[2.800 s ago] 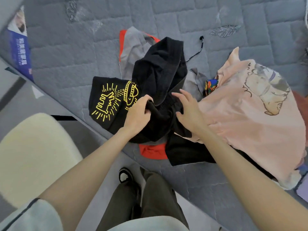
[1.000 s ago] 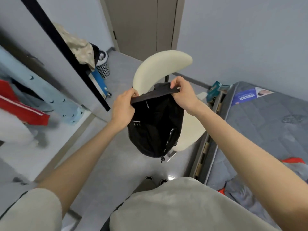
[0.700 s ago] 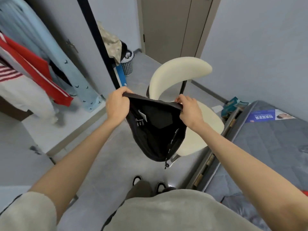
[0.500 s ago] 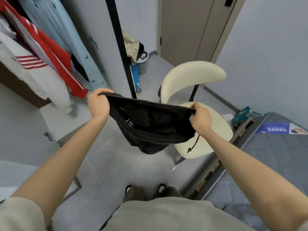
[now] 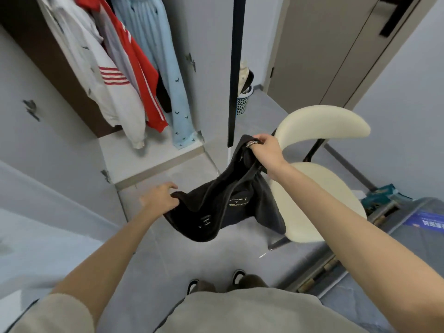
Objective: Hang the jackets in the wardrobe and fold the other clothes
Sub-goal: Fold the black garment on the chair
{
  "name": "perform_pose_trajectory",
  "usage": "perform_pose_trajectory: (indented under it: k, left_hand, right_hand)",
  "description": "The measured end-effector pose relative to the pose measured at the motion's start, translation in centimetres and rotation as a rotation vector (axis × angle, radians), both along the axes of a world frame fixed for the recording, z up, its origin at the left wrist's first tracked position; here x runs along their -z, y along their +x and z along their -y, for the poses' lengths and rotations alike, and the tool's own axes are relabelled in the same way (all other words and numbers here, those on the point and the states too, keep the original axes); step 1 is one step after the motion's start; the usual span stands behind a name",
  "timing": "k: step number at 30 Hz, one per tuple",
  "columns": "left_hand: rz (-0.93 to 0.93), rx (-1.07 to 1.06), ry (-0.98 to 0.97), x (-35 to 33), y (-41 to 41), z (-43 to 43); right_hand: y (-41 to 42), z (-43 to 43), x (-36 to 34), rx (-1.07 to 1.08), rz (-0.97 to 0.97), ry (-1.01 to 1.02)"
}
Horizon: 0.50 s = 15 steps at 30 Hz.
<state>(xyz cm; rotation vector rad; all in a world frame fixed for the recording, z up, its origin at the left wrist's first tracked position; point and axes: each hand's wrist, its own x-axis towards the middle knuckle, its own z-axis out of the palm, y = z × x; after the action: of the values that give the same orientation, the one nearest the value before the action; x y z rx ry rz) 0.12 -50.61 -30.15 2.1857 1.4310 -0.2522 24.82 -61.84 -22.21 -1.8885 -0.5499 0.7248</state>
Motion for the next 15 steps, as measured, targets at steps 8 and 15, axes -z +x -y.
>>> perform_pose_trajectory:
  k: [8, 15]
  left_hand:
    - [0.244, 0.355, -0.276, 1.4, 1.9, 1.2]
    - [0.392, -0.016, -0.024, 1.7, 3.9, -0.8]
  right_hand:
    - [-4.1, -3.5, -4.9, -0.064, -0.189, 0.145]
    - [-2.5, -4.7, -5.1, -0.017, -0.059, 0.104]
